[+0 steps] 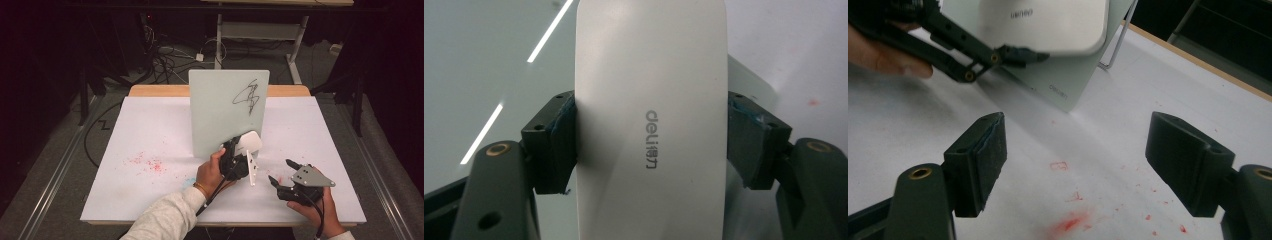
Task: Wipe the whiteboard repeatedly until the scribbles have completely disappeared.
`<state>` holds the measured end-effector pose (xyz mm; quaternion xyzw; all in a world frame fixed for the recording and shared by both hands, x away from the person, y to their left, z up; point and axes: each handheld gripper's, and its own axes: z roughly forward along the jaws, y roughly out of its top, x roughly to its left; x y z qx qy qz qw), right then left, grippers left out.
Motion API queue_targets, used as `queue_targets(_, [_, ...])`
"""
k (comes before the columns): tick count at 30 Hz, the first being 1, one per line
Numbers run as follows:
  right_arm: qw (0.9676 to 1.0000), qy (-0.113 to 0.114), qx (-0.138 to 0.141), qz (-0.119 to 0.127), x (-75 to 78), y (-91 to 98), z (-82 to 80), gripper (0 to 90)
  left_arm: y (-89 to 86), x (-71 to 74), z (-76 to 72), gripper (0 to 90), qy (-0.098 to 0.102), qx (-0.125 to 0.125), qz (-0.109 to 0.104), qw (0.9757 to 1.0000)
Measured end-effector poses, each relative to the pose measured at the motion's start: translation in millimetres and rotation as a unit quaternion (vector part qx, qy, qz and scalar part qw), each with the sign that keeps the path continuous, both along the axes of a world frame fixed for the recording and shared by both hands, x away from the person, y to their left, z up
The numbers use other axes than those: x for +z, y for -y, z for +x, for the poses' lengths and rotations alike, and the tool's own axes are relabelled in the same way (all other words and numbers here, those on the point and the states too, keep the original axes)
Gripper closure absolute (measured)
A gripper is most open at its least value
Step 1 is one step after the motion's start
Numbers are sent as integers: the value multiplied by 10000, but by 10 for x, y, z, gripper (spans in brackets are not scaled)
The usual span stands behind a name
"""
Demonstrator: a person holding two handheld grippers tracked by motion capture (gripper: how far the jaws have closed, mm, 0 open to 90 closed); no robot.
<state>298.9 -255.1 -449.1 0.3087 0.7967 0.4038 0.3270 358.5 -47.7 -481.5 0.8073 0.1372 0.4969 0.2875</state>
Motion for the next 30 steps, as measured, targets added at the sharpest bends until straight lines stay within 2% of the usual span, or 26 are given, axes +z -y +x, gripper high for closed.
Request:
queue_targets(3, [10000,-3,-2,6,-1,3,3,252,47,-56,-15,291,-87,-107,65,9999])
queue_targets(5, [10000,4,-3,-1,1,12,4,252,103,-103,-29,288,37,-136,202,9997])
queue_targets(6, [10000,19,0,4,4,19,4,252,124,-109,-34,288,89,-163,348,9992])
queue_targets(9, [10000,68,-59,16,21,48,7,252,131,-112,-27,288,94,-209,320,9992])
queue_targets(11, [9998,78,-125,91,33,80,11,252,141,-97,-8,290,99,-275,230,9993])
queue_targets(13, [9998,110,-150,95,40,95,10,252,142,-60,0,290,209,-221,235,9993])
queue_targets(15, [9998,123,-143,103,43,92,6,252,123,4,27,290,229,-204,78,9995])
queue_targets(19, [9999,87,-109,64,32,74,3,252,89,150,77,290,332,-124,-78,9993])
queue_targets(20, [9999,85,-92,42,26,73,8,252,53,275,123,290,368,-64,-297,9989])
queue_targets(26, [9999,83,-96,55,32,72,2,252,-38,642,244,290,444,127,-753,9961])
queue_targets(28, [9999,74,-94,36,27,69,2,252,-64,729,275,290,511,191,-806,9952])
queue_targets(29, [9999,73,-88,33,24,69,5,252,-64,729,275,290,511,191,-806,9952])
queue_targets(30, [9999,73,-88,33,24,69,5,252,-80,768,289,290,531,230,-883,9944])
